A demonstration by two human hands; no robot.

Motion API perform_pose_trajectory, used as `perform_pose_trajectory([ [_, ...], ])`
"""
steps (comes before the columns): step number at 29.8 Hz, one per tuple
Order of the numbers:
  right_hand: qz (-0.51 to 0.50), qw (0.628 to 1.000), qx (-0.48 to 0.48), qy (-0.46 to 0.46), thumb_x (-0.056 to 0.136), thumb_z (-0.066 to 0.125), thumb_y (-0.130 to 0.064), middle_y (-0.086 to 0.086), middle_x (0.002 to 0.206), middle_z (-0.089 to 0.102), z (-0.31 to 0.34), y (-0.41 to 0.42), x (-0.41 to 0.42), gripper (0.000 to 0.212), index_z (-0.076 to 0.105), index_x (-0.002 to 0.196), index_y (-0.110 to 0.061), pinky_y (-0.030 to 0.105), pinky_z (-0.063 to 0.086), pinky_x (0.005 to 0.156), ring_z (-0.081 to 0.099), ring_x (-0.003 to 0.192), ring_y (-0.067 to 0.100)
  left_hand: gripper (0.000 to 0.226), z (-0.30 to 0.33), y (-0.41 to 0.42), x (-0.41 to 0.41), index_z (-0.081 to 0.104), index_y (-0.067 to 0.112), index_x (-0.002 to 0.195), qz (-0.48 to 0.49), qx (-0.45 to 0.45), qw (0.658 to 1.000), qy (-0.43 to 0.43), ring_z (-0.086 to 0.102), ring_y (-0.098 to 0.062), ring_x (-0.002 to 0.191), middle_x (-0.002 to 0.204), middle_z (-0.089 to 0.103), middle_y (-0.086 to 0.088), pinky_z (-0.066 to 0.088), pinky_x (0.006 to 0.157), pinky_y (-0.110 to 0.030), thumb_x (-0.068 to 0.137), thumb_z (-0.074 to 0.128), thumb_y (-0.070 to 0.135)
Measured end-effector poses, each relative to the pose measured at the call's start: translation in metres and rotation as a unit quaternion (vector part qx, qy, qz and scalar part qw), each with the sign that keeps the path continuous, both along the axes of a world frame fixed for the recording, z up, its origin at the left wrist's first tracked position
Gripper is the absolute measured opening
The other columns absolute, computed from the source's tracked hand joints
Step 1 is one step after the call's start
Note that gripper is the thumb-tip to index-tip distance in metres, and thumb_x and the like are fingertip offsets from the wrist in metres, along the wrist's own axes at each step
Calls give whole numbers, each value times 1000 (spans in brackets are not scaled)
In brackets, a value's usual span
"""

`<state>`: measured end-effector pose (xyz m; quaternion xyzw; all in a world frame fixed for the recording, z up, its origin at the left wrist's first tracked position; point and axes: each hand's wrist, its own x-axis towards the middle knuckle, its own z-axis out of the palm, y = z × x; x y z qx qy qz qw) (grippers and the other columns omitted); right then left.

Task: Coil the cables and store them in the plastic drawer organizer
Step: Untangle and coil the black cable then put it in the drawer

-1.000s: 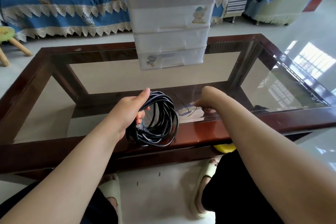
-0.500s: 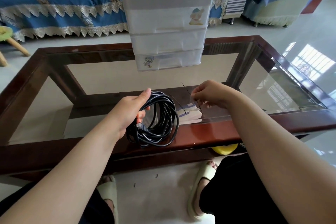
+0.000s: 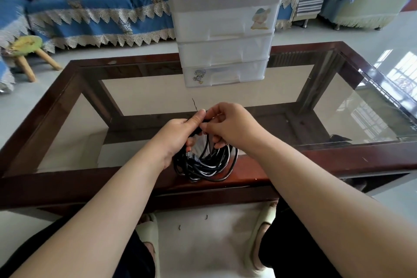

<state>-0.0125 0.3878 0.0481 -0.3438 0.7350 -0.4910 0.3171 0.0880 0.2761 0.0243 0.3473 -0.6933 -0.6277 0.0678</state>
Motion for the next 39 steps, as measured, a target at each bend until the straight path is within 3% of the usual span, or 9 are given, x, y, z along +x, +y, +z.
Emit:
perform_pose_trajectory([
  [3,-4,999,15,52,82,72,-16,0,68,63,-1,-4,-3,20,56,94,-16,34,59,54,57,49,10,52,0,-2,0,58,11,74,-14,12,1000,5,34,-10,40,43,38,6,35,55,-29,83,54,62],
  [7,9,958,88,273,73,75,-44,-13,76,52,3,1,-13,40,57,106,-32,28,44,60,51,69,4,51,6,-4,5,57,11,74,-67,13,998,-10,33,-13,39,43,35,3,37,57,-32,85,53,60],
  [11,171,943,69,276,83,67,-42,-6,127,53,8,7,-20,50,54,130,-32,28,37,102,46,120,11,46,13,-1,14,56,11,72,-120,12,993,-6,31,-12,37,43,33,2,36,51,-28,85,54,56],
  [14,230,942,74,232,94,54,-35,-10,127,58,5,11,-9,45,46,137,-26,19,39,97,52,115,3,45,19,2,20,56,11,73,-141,4,990,4,30,-11,37,43,32,3,34,45,-23,85,51,53],
  [20,180,925,29,334,95,48,-38,-5,103,60,-10,18,4,40,39,127,-16,37,48,79,59,89,17,44,23,5,25,56,15,68,-149,-16,989,16,32,-11,38,44,35,1,36,49,-25,85,50,54],
  [26,165,918,-52,358,93,51,-33,1,103,62,-20,23,1,24,45,111,-17,45,50,70,61,84,24,57,21,12,23,68,3,92,-141,-19,990,3,41,-10,41,70,72,-8,40,51,-21,85,50,57],
  [29,135,906,-76,393,92,51,-33,3,100,63,-21,24,-1,25,49,106,-12,42,49,64,60,83,25,49,18,16,22,69,10,85,-86,-65,994,31,43,-10,47,77,73,-5,41,59,-24,81,55,57],
  [33,97,883,-86,451,90,48,-35,4,82,60,-22,22,1,29,48,93,-6,33,38,49,54,67,26,37,12,25,19,68,22,82,10,-108,990,85,49,-7,51,64,64,12,43,55,-20,75,59,57],
  [39,76,872,-128,467,90,48,-40,3,83,62,-22,23,5,34,50,97,-7,26,37,53,57,69,23,19,10,33,24,66,24,86,39,-161,973,160,60,4,63,69,67,20,44,62,-11,85,59,41],
])
